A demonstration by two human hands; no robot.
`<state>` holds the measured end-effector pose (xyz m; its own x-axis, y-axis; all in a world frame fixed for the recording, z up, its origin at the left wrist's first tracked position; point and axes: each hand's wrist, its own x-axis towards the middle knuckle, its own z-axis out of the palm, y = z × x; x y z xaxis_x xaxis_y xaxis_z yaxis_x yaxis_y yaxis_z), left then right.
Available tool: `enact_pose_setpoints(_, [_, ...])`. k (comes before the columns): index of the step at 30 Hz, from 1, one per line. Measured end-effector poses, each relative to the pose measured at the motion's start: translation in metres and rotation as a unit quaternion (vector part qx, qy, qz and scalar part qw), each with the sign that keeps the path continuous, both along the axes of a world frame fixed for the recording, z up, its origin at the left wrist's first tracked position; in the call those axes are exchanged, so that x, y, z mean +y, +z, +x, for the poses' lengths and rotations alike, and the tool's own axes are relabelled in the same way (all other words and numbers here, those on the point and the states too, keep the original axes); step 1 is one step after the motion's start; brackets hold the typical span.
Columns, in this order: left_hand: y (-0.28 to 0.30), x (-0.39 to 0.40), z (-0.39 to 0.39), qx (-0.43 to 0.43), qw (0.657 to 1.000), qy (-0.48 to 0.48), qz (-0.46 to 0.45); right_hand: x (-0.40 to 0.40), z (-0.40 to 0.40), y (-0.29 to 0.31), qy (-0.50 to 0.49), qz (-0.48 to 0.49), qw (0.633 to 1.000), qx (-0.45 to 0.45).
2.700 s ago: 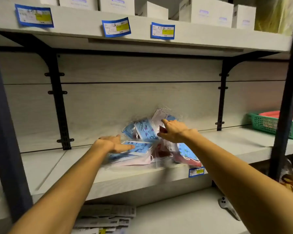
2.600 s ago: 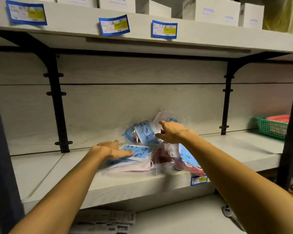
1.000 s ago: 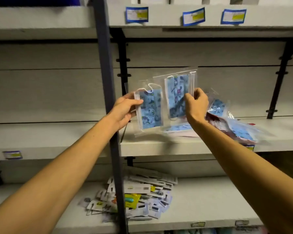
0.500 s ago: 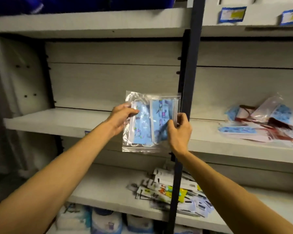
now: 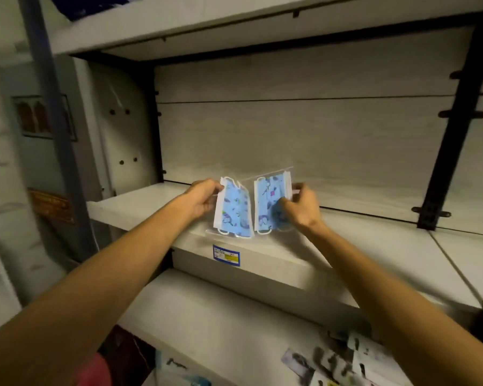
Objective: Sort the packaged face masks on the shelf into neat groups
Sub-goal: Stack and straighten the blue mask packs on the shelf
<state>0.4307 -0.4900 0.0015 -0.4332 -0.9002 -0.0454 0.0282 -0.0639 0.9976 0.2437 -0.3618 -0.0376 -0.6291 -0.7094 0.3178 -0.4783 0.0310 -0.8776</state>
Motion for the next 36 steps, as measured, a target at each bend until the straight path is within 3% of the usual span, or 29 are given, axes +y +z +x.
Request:
enact_pose_setpoints(3, [-0.009,-0.032,-0.003,-0.079,0.997,-0.011,-0.009,-0.039,-0.005,-0.003,-0.001,0.036,0.999,0.003])
enact_pose_setpoints(6, [-0.019,-0.06,-0.005,-0.182,0.98,-0.033,-0.075,-0.067,-0.003,-0.009,-0.01,0.104,0.993,0.054])
enact_pose_setpoints(12, [-0.046,-0.104,-0.001,-0.339,0.898,-0.069,-0.273,-0.102,0.008,-0.021,-0.018,0.244,0.955,0.17])
enact_pose_setpoints(16, [-0.06,-0.132,0.005,-0.351,0.885,-0.136,-0.274,-0.124,0.025,-0.023,-0.038,0.264,0.942,0.204])
enact_pose_setpoints(27, [-0.066,-0.191,0.036,-0.417,0.792,-0.195,-0.401,-0.15,0.089,-0.024,-0.109,0.292,0.922,0.231])
enact_pose_setpoints(34, [-0.041,-0.145,0.023,-0.474,0.682,-0.202,-0.519,-0.068,0.071,-0.01,-0.155,0.354,0.834,0.395])
enact_pose_setpoints(36, [-0.035,-0.121,0.013,-0.472,0.665,-0.207,-0.541,-0.037,0.065,-0.005,-0.169,0.36,0.817,0.418])
